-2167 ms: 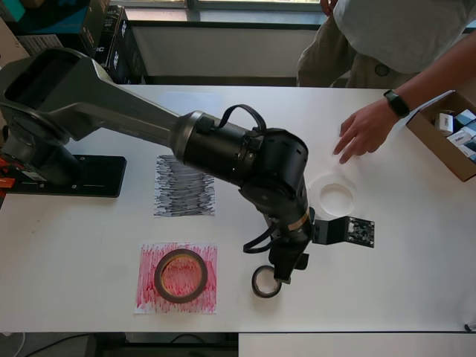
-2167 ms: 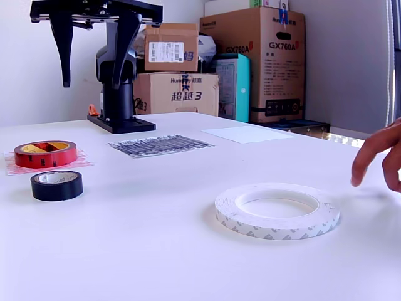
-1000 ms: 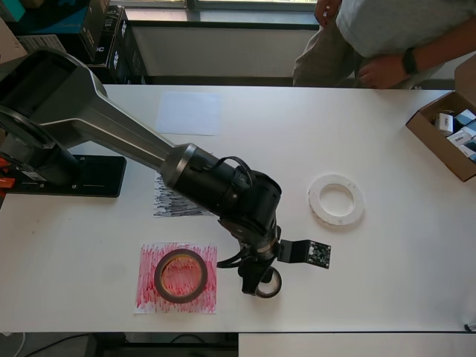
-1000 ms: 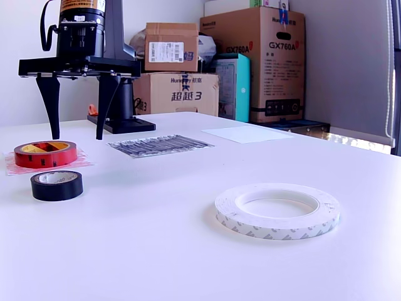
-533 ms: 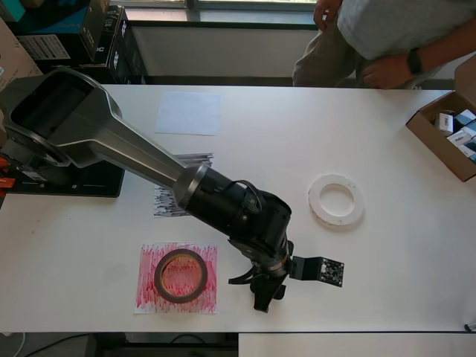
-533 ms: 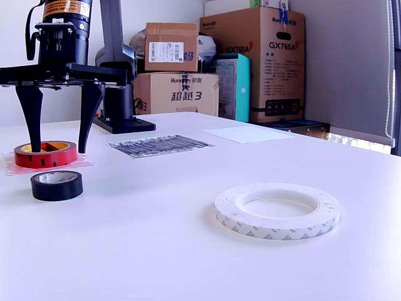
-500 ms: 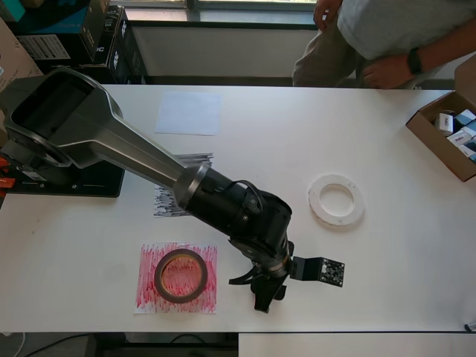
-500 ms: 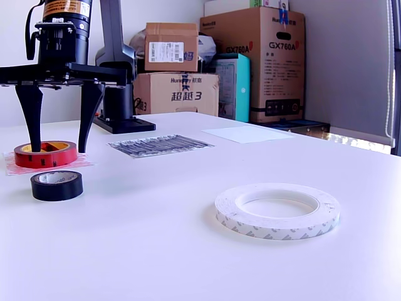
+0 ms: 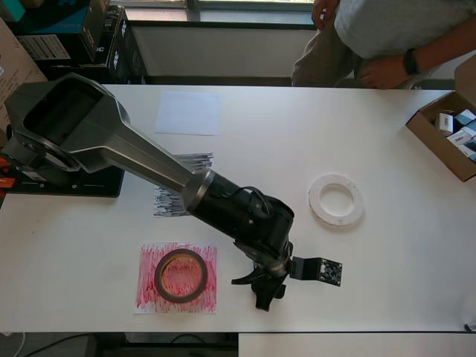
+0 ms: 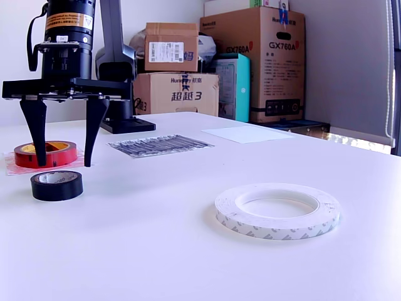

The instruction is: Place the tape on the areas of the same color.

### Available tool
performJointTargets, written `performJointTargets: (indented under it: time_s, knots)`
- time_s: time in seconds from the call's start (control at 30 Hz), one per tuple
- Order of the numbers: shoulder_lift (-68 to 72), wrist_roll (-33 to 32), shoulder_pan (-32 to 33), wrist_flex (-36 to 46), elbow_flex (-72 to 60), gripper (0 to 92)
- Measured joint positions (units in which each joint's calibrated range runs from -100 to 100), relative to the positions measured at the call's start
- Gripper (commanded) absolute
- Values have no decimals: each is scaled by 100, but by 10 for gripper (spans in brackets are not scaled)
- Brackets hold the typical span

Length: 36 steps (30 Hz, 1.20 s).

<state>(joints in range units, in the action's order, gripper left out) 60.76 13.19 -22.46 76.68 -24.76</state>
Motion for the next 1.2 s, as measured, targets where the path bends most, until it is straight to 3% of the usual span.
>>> performJointTargets:
  time_s: [0.73,0.8,1.03,1.2]
  knots:
    - [223,11,12,0,0,612]
    - [223,11,12,0,0,571]
    - [223,0,12,0,0,283]
    - [223,0,12,0,0,149]
